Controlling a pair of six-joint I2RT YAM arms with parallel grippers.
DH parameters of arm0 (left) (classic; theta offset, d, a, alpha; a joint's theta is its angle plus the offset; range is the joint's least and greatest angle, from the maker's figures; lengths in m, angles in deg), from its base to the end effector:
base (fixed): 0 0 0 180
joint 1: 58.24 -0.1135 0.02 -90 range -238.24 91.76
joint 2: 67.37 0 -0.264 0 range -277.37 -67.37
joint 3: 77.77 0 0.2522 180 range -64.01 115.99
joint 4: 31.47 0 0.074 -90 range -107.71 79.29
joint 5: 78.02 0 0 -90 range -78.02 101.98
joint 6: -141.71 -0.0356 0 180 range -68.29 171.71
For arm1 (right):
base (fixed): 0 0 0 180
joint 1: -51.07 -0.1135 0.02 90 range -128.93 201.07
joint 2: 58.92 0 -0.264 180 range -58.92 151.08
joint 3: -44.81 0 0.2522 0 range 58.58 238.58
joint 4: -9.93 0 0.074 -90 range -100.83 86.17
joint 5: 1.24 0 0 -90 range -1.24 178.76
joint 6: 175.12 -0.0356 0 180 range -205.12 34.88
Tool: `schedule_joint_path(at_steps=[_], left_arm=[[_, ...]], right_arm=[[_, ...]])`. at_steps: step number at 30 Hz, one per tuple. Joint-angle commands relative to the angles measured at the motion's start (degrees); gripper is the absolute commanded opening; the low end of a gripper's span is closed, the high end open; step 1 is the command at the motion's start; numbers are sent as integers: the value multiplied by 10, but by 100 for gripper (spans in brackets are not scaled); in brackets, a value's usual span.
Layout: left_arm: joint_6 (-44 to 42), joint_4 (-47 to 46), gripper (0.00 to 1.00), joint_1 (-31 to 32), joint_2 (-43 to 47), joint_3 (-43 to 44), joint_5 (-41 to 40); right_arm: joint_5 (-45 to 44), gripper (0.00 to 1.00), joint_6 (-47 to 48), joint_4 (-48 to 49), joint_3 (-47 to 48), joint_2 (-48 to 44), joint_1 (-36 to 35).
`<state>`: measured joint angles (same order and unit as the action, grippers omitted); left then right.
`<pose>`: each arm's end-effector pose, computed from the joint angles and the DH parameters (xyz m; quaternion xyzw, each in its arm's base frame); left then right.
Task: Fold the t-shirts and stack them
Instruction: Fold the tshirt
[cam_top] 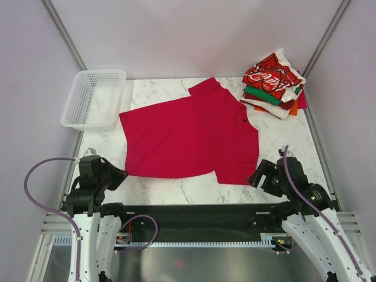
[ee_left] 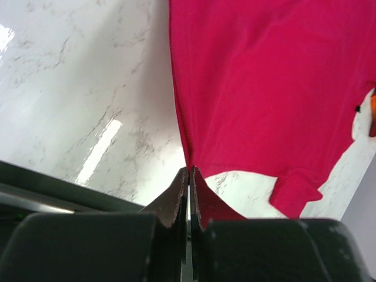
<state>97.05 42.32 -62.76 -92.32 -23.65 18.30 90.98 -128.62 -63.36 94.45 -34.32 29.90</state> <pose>0.0788 0.0023 0.2710 -0.3690 0.8443 -0.1820 0.3432 0.0754 0.0307 0.2484 0.1741 0.9178 0.2058 0.2913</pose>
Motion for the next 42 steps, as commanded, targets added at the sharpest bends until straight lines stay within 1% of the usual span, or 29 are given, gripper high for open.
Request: schedule_joint_path(at_steps=[1, 2, 3, 4, 7, 8, 10, 11, 12, 13, 14, 16, 18, 21, 22, 24, 25, 27, 28, 30, 31, 32, 33, 35, 38, 39, 41, 42], left_arm=[[-38, 53, 6, 0, 20, -1, 2], [-40, 53, 7, 0, 23, 0, 0], [-40, 53, 8, 0, 23, 1, 1], [-39, 52, 8, 0, 23, 0, 2], [-42, 50, 8, 0, 17, -1, 6], [-43, 49, 8, 0, 17, -1, 6], [-45, 47, 8, 0, 17, -3, 10], [-45, 47, 8, -1, 17, -2, 9], [-45, 46, 8, 0, 20, -4, 10], [-43, 45, 8, -1, 22, -5, 11], [-44, 41, 9, -1, 24, -5, 15], [-46, 38, 9, -1, 26, -6, 19], [-49, 39, 9, -2, 24, -7, 21], [-51, 39, 9, -1, 25, -7, 22], [-51, 37, 9, -1, 25, -7, 22], [-51, 38, 9, -1, 25, -7, 21], [-51, 37, 9, -1, 26, -6, 23], [-51, 36, 9, -2, 25, -7, 24], [-53, 35, 9, -4, 24, -7, 25], [-53, 35, 9, -7, 24, -7, 26], [-53, 34, 9, -8, 26, -8, 26], [-53, 33, 9, -9, 26, -8, 27], [-53, 34, 9, -10, 25, -8, 27], [-54, 34, 9, -11, 25, -7, 27], [-56, 33, 8, -11, 25, -6, 26], [-56, 34, 8, -11, 25, -6, 26], [-60, 34, 8, -10, 24, -5, 26], [-61, 35, 8, -9, 23, -5, 26]], right_arm=[[3, 92, 24, 47, -33, 48, -2], [-7, 98, 26, 61, -40, 76, -2], [-19, 98, 27, 73, -44, 90, -2], [-11, 98, 14, 107, -57, 109, -1], [-19, 93, -23, 162, -79, 137, -1], [-26, 91, -38, 166, -81, 146, -1], [-23, 90, -65, 185, -93, 157, -2], [-7, 90, -94, 194, -103, 151, -2], [-19, 90, -101, 202, -110, 147, -2], [-42, 91, -103, 209, -114, 144, -2], [-102, 94, -98, 209, -113, 149, -2], [-139, 96, -86, 209, -103, 179, -3], [-143, 96, -81, 220, -107, 204, -2], [-128, 92, -83, 253, -131, 232, -2], [-123, 85, -83, 271, -144, 236, -2], [-113, 78, -83, 278, -151, 236, -1], [-110, 68, -83, 281, -155, 235, -2], [-108, 58, -78, 280, -156, 231, -1], [-109, 42, -75, 273, -158, 224, -2], [-107, 24, -73, 260, -159, 205, -2], [-104, 10, -73, 258, -161, 196, -2], [-103, 2, -73, 254, -163, 188, -2], [-100, 0, -74, 246, -165, 169, -1], [-86, 0, -77, 237, -165, 151, -1], [-71, 0, -79, 193, -144, 121, -1], [-72, 0, -77, 151, -120, 100, -1], [-91, 0, -76, 104, -90, 64, -1], [-97, 0, -75, 59, -59, 27, -2]])
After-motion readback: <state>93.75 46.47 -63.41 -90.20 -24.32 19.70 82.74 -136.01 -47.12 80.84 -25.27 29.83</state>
